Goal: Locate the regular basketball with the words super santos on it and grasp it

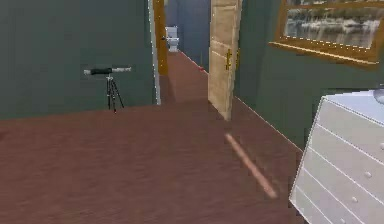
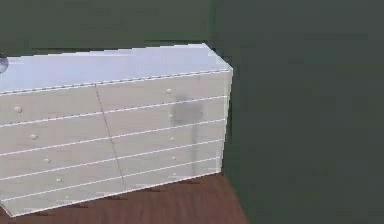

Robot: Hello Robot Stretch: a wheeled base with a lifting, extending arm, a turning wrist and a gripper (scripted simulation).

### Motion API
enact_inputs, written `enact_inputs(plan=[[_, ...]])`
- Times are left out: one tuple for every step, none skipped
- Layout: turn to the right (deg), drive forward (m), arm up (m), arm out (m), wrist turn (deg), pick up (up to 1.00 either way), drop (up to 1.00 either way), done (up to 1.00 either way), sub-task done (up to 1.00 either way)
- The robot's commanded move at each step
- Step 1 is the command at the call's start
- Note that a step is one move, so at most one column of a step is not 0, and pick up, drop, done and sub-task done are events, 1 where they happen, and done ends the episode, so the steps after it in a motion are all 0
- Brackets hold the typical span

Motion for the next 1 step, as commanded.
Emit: enact_inputs(plan=[[0.0, 1.00, 0.00, 0.00, 0.0, 0.00, 0.00, 0.00, 0.00]])
